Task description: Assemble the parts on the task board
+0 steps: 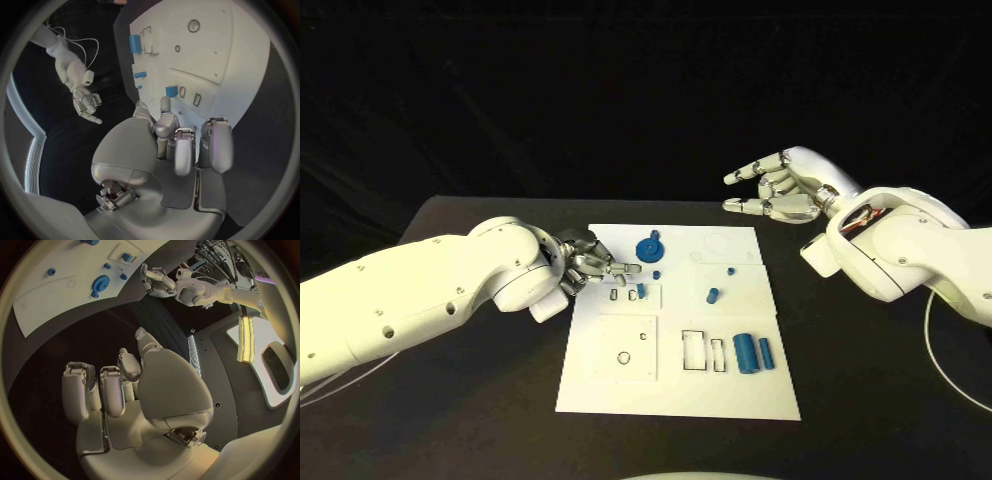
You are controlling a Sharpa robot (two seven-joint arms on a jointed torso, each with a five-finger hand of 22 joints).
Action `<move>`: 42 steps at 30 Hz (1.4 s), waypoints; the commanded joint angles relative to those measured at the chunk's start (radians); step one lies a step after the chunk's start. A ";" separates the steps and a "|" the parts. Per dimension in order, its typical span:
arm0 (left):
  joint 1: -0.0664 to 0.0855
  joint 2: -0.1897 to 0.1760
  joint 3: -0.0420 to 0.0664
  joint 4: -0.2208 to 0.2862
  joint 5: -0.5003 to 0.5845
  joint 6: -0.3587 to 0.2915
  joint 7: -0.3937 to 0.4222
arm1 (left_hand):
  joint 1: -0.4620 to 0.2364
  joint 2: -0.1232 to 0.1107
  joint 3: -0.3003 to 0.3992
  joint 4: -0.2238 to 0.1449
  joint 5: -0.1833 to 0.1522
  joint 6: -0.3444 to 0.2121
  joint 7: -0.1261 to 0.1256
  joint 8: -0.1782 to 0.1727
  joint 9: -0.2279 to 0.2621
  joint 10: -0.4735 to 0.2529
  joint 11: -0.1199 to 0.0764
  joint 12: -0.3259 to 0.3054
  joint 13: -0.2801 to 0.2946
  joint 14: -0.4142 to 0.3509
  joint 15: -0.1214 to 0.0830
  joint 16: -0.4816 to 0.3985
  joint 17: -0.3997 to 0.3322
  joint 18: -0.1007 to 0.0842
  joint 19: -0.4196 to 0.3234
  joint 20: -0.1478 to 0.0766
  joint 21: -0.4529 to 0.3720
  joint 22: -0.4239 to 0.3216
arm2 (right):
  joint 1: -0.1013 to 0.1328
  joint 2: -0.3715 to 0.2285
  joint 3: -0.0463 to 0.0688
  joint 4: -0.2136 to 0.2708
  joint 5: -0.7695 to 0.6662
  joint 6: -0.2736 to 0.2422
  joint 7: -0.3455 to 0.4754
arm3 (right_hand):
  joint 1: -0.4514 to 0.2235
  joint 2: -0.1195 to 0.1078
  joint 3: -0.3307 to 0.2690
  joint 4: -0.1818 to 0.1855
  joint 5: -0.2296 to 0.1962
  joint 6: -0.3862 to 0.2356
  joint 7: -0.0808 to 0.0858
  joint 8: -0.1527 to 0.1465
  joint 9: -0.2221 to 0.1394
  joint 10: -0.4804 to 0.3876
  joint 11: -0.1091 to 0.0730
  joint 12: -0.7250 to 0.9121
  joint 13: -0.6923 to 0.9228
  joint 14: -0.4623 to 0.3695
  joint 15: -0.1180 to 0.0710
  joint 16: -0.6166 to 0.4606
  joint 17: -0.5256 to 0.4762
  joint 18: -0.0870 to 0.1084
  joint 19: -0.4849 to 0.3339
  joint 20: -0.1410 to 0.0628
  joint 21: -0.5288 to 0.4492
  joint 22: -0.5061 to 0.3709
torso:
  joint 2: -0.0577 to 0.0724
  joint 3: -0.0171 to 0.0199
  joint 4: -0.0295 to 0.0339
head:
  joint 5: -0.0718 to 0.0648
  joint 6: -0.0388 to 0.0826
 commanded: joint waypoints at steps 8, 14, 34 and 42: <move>0.027 0.097 -0.004 -0.080 -0.129 0.160 -0.199 | -0.033 0.001 -0.035 0.001 -0.016 -0.056 0.005 0.059 0.071 -0.029 0.001 -0.005 -0.006 0.103 -0.005 0.003 0.263 -0.013 -0.006 0.004 -0.003 -0.007 | 0.003 -0.009 -0.003 -0.017 0.052 0.038 -0.011 | -0.010 0.002 -0.002 0.003 0.005 -0.001 0.003 -0.008 -0.003 -0.005 -0.002 -0.006 -0.004 0.070 -0.007 -0.007 0.109 0.003 -0.008 -0.003 -0.010 -0.007 | 0.000 0.0031 -0.0058 | -0.001 0.003; 0.036 0.141 -0.011 -0.123 -0.140 0.180 -0.218 | -0.037 0.003 -0.042 0.001 -0.017 -0.063 0.003 0.075 0.089 -0.024 0.000 0.007 0.007 0.103 -0.005 0.003 0.263 -0.016 0.000 0.005 0.005 0.009 | 0.003 -0.007 -0.004 -0.021 0.048 0.045 -0.019 | -0.011 0.002 -0.003 0.003 0.005 -0.001 0.003 -0.008 -0.003 -0.005 -0.002 -0.006 -0.005 0.069 -0.007 -0.008 0.108 0.003 -0.008 -0.003 -0.010 -0.008 | -0.001 0.0017 -0.0010 | -0.004 -0.003; 0.040 0.223 -0.017 -0.208 -0.168 0.240 -0.238 | -0.024 0.014 -0.046 -0.003 -0.016 -0.077 -0.002 0.113 0.133 -0.009 -0.005 0.035 0.038 0.103 -0.009 0.003 0.263 -0.023 0.015 0.002 0.026 0.047 | 0.003 0.006 -0.008 -0.027 0.042 0.059 -0.026 | -0.016 0.002 -0.006 0.005 0.008 0.000 0.003 -0.008 -0.003 -0.005 -0.002 -0.007 -0.006 0.069 -0.007 -0.010 0.105 0.003 -0.010 -0.003 -0.012 -0.011 | -0.001 0.0000 -0.0016 | 0.000 -0.020; 0.040 0.246 -0.020 -0.232 -0.178 0.263 -0.251 | -0.005 0.027 -0.041 -0.005 -0.007 -0.085 -0.005 0.134 0.160 -0.006 -0.007 0.041 0.045 0.103 -0.011 0.003 0.263 -0.025 0.019 0.000 0.031 0.058 | 0.003 0.009 -0.008 -0.027 0.042 0.061 -0.024 | -0.018 0.003 -0.007 0.006 0.009 0.001 0.003 -0.008 -0.003 -0.005 -0.002 -0.007 -0.006 0.069 -0.007 -0.011 0.104 0.004 -0.010 -0.003 -0.012 -0.011 | -0.001 0.0010 -0.0016 | -0.001 -0.024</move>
